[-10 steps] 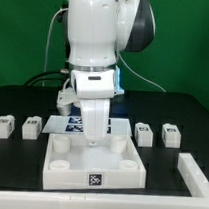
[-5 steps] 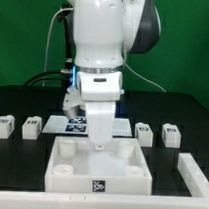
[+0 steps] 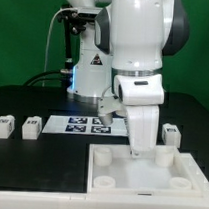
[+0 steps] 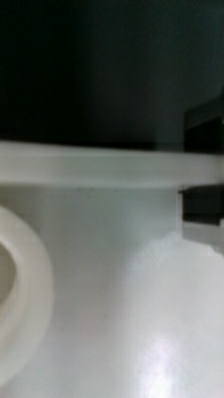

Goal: Assemble one leg

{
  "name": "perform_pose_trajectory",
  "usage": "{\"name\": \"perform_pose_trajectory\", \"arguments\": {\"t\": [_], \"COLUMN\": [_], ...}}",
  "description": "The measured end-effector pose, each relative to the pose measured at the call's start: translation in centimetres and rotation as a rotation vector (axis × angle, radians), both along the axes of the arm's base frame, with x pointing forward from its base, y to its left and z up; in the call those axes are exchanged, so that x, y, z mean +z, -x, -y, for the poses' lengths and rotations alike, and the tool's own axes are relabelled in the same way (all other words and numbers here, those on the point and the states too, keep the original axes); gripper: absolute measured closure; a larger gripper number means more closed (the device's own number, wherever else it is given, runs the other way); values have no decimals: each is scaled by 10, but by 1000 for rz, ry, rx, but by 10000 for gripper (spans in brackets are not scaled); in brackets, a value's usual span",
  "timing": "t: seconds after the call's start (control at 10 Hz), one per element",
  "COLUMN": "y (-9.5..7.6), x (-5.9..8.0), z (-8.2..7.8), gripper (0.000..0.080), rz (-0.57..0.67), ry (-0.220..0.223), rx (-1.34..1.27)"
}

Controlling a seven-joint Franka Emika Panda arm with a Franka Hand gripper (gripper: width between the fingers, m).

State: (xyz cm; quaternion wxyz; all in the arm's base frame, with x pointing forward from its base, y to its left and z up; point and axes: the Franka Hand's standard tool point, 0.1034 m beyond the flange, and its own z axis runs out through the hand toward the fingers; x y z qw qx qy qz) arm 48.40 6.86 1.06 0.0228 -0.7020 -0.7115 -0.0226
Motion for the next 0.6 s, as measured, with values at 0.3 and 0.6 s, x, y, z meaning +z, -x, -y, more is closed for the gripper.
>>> {"name": "perform_pose_trajectory", "arguments": {"t": [0.3, 0.6], "y": [-7, -6], "x": [-1, -1], "z": [-1, 0], "gripper": [739, 739], "rz": [20, 18], "ry": [-7, -6], "rx": [-6, -22]}}
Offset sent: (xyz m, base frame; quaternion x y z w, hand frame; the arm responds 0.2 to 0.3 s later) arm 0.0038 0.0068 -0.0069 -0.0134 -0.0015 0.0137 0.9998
